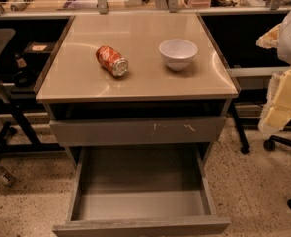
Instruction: Place coke can into middle drawer
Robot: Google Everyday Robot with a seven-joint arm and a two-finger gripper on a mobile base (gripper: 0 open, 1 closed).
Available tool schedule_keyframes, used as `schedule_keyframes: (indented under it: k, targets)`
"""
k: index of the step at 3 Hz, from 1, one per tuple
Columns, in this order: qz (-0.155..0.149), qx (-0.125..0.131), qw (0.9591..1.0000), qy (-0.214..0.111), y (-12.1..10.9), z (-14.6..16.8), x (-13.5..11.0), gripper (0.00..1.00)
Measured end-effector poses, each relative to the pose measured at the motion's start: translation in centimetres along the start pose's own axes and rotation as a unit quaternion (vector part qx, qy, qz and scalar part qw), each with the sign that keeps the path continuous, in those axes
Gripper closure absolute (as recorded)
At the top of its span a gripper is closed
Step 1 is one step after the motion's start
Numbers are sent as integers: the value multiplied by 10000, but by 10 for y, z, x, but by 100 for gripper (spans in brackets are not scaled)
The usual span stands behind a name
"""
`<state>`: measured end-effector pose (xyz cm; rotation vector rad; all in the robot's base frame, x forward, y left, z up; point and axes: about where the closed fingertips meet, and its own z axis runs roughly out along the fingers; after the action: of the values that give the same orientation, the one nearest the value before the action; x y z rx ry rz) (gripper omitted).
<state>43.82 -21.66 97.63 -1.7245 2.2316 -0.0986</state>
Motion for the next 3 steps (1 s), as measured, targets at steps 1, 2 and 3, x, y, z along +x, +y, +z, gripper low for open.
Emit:
schedule_keyframes:
  k: [1,2,3]
  targets:
    - [10,26,10000,-64,1,-1,-6,0]
    - [175,188,9997,-49,3,2,-25,0]
    - [394,306,9987,54,-7,20,-52,0]
